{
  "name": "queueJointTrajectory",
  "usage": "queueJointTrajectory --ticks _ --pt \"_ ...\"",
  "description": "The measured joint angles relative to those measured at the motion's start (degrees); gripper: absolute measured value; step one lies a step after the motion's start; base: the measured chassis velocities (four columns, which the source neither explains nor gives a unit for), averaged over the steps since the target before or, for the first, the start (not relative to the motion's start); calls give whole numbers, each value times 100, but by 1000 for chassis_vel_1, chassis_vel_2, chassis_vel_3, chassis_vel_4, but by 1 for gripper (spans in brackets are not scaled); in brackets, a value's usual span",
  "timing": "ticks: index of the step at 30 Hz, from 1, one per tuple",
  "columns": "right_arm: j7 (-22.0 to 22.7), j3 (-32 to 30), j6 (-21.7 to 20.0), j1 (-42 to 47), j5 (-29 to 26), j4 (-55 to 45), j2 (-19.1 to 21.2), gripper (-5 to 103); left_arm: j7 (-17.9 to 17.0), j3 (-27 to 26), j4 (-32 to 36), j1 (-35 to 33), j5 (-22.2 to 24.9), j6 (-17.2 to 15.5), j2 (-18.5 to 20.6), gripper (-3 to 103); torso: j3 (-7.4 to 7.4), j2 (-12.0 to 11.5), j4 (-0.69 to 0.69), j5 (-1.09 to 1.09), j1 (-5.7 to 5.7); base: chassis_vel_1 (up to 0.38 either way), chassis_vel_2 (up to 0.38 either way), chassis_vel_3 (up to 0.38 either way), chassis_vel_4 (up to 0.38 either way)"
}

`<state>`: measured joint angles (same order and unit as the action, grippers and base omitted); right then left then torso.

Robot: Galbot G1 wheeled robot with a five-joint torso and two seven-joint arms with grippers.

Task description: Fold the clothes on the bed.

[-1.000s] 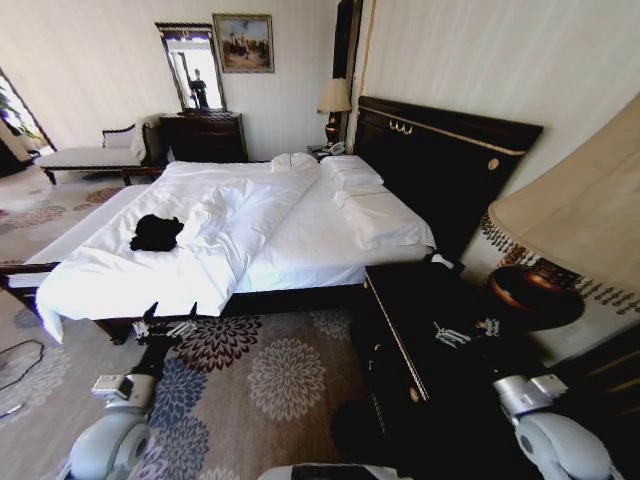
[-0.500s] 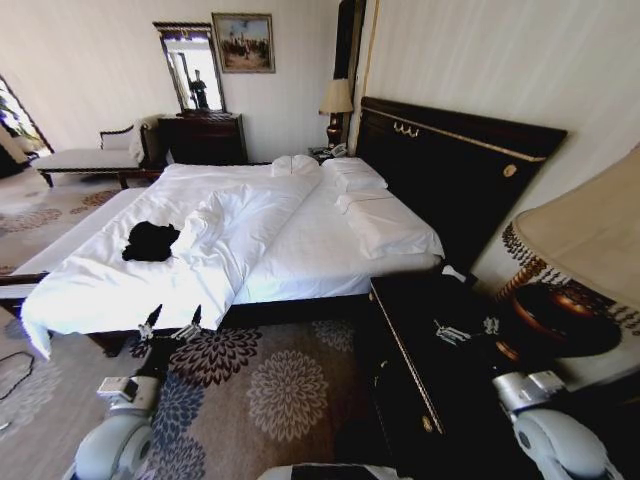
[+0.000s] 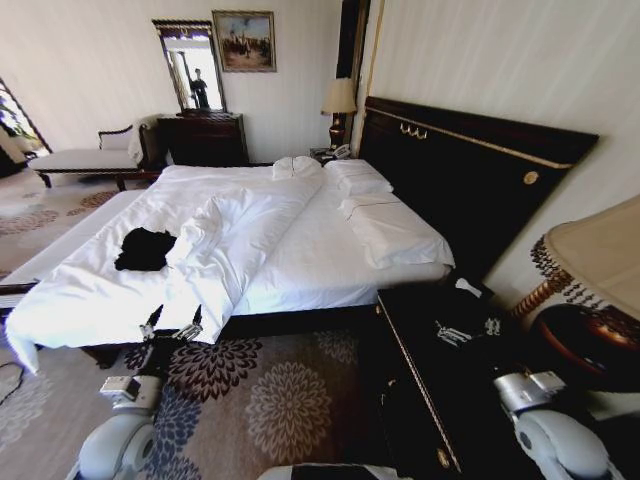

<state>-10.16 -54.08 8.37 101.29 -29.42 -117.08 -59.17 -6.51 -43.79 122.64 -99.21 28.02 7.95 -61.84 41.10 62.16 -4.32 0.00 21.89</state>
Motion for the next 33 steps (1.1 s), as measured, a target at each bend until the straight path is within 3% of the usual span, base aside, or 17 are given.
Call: queueJointTrajectory --ticks 33 --pt "-6 79 7 -16 58 54 -36 100 -12 70 3 -37 -14 -22 -61 100 0 0 0 -1 0 -137 130 136 -130"
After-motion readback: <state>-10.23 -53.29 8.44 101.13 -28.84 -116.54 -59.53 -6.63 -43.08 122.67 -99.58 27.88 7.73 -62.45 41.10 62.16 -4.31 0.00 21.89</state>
